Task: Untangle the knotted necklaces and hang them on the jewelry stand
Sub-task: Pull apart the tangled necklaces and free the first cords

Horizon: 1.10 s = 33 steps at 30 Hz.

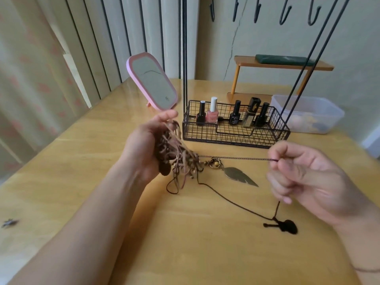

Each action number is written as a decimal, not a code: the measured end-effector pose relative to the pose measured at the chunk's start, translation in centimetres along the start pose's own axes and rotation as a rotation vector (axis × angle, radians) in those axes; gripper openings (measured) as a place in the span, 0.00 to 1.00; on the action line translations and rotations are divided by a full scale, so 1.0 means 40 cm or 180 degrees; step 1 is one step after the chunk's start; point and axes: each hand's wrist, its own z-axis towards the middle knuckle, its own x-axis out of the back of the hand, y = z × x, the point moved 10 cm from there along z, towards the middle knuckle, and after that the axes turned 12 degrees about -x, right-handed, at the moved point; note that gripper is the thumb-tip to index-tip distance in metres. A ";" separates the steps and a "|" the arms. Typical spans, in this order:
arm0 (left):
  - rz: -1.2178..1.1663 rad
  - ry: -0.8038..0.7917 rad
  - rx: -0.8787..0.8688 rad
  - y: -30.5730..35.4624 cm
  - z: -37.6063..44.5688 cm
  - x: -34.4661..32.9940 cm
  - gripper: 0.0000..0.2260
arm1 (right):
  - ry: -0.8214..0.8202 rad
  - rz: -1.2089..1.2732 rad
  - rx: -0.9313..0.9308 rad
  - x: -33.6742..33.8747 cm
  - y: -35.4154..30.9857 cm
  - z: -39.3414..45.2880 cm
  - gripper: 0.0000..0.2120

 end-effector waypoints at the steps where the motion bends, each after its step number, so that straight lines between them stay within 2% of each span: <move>1: 0.0706 0.0040 0.0052 0.000 -0.001 0.018 0.14 | 0.0034 0.0002 -0.0034 0.001 0.002 0.001 0.20; 3: 0.1744 0.0008 0.0062 0.009 0.003 0.040 0.14 | 0.0198 -0.0067 -0.0142 0.012 0.011 0.004 0.21; 5: 0.2439 -0.0085 -0.0080 0.029 0.010 0.049 0.15 | 0.0477 -0.0274 -0.0263 0.028 0.017 0.007 0.20; 8: 0.3552 -0.0147 -0.0466 0.073 0.022 0.056 0.15 | 0.1003 -0.0460 -0.0479 0.064 0.024 0.005 0.09; 10: 0.4112 -0.0164 -0.0575 0.088 0.027 0.072 0.14 | 0.1345 -0.0490 -0.0570 0.088 0.026 0.000 0.06; 13: 0.5070 -0.0324 -0.0345 0.079 0.025 0.116 0.11 | 0.1844 -0.0747 -0.0594 0.123 0.028 -0.013 0.05; 15: 0.5502 -0.0282 -0.0255 0.084 0.015 0.131 0.12 | 0.2015 -0.1084 -0.0563 0.134 0.029 -0.013 0.06; 16: 0.5609 -0.0213 -0.0455 0.096 0.010 0.120 0.16 | 0.2043 -0.1247 -0.0527 0.131 0.029 -0.010 0.06; 17: 0.5570 -0.0157 -0.0892 0.115 0.002 0.090 0.20 | 0.2037 -0.1372 -0.0487 0.126 0.028 -0.007 0.06; 19: 0.4999 -0.0260 -0.1953 0.161 -0.033 0.002 0.25 | 0.2006 -0.1481 -0.0410 0.114 0.030 -0.002 0.04; 20: 0.4520 -0.0553 -0.2206 0.165 -0.050 -0.040 0.25 | 0.2005 -0.1485 -0.0366 0.112 0.030 -0.001 0.04; 22: 0.3665 -0.1407 -0.1967 0.113 -0.070 -0.100 0.21 | 0.2039 -0.1414 -0.0263 0.114 0.027 -0.001 0.04; 23: 0.3570 -0.1740 -0.1713 0.073 -0.079 -0.116 0.19 | 0.2068 -0.1370 -0.0208 0.116 0.023 -0.003 0.04; 26: 0.4540 -0.2310 -0.1299 -0.021 -0.084 -0.114 0.13 | 0.2240 -0.1236 -0.0013 0.129 0.005 -0.014 0.03; 28: 0.4866 -0.2470 -0.1242 -0.040 -0.078 -0.098 0.16 | 0.2467 -0.1141 0.0073 0.148 -0.006 -0.029 0.04; 30: 0.4756 -0.2479 -0.1163 -0.037 -0.073 -0.088 0.18 | 0.2761 -0.1089 0.0102 0.176 -0.014 -0.048 0.05; 33: 0.4546 -0.2507 -0.1187 -0.033 -0.076 -0.099 0.14 | 0.3157 -0.1142 -0.0019 0.225 -0.012 -0.070 0.05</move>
